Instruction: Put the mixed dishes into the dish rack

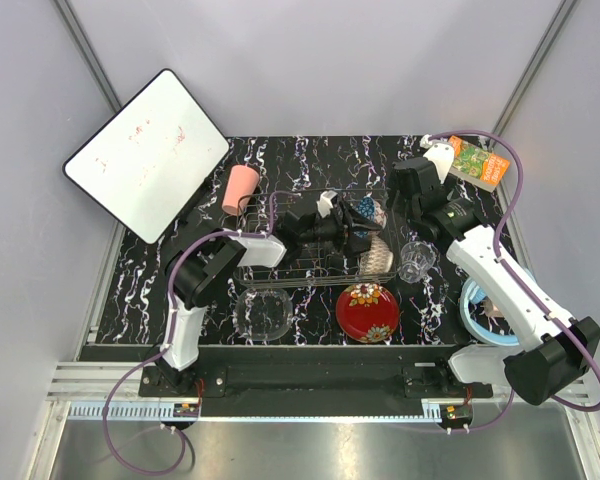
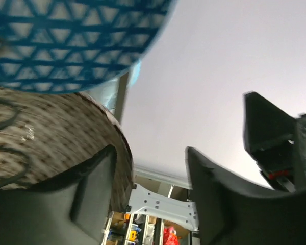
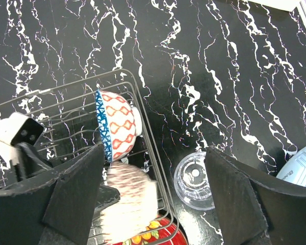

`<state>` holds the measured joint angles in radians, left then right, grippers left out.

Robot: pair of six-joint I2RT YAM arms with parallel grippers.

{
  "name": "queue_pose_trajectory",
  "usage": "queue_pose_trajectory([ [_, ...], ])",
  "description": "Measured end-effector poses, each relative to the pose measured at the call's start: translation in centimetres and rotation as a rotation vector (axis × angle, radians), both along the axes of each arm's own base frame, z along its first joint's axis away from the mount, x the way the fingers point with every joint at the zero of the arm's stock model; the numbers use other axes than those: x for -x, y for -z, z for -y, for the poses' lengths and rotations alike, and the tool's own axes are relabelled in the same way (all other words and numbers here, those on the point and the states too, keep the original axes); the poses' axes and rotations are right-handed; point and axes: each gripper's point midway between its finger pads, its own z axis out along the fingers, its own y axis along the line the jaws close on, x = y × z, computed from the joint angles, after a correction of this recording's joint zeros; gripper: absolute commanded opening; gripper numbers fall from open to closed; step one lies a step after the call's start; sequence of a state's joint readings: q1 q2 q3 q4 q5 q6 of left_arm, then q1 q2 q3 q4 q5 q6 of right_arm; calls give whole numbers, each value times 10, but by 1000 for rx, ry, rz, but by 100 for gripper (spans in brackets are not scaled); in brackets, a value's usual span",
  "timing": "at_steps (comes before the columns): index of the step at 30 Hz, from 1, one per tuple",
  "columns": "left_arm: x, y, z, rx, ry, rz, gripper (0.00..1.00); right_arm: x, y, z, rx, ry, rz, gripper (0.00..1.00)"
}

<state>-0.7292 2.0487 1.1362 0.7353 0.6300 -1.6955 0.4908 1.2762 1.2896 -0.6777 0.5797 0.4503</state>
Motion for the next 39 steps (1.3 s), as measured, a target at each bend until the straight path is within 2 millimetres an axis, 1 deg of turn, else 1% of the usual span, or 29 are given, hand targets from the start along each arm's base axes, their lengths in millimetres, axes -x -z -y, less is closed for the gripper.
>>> queue_pose_trajectory([
  [1, -1, -3, 0, 10, -2, 7, 86, 0, 0, 0, 0, 0, 0, 88],
  [2, -1, -7, 1, 25, -3, 19, 91, 0, 0, 0, -1, -1, 0, 88],
  [3, -1, -10, 1, 36, -2, 30, 99, 0, 0, -1, -2, -4, -1, 88],
  [10, -3, -22, -1, 62, -4, 86, 99, 1, 1, -5, -16, -23, -8, 88],
  [13, -4, -38, -9, 63, -2, 141, 99, 1, 2, -8, -24, -36, -14, 88],
  [15, -11, -54, -21, 63, -13, 197, 99, 1, 2, -8, -26, -41, -15, 89],
  [18, -32, -77, -57, 35, -51, 303, 99, 0, 4, -9, -21, -43, -21, 89],
  [19, -41, -81, -72, 4, -66, 341, 99, 0, 6, -9, -19, -43, -25, 89],
  [22, -75, -84, -116, -126, -120, 447, 99, -3, 9, -13, -22, -53, -38, 89],
  [23, -90, -84, -135, -202, -129, 482, 99, -5, 9, -16, -28, -62, -40, 89],
  [25, -115, -83, -162, -350, -136, 555, 99, -8, 7, -20, -39, -72, -39, 89],
  [26, -129, -89, -174, -433, -136, 599, 99, -9, 6, -23, -48, -81, -36, 89],
  [27, -150, -114, -187, -532, -152, 697, 99, -11, 5, -25, -54, -86, -33, 89],
  [28, -164, -112, -194, -583, -158, 728, 99, -12, 4, -28, -65, -96, -26, 89],
  [30, -190, -134, -216, -716, -172, 812, 99, -15, 3, -32, -78, -107, -17, 89],
  [31, -208, -147, -227, -782, -195, 869, 99, -18, 2, -35, -87, -113, -8, 89],
  [32, -218, -153, -237, -825, -212, 904, 99, -21, 2, -39, -97, -123, -6, 89],
  [33, -226, -155, -249, -872, -223, 922, 99, -24, 3, -42, -102, -129, -6, 89],
  [34, -232, -151, -263, -917, -229, 920, 99, -27, 4, -46, -109, -136, -9, 89],
  [36, -242, -133, -290, -1001, -233, 884, 99, -33, 8, -52, -116, -146, -17, 89],
  [37, -246, -119, -302, -1040, -228, 858, 99, -35, 10, -55, -121, -152, -21, 89],
  [39, -258, -86, -327, -1122, -219, 795, 99, -36, 11, -57, -128, -161, -25, 89],
])
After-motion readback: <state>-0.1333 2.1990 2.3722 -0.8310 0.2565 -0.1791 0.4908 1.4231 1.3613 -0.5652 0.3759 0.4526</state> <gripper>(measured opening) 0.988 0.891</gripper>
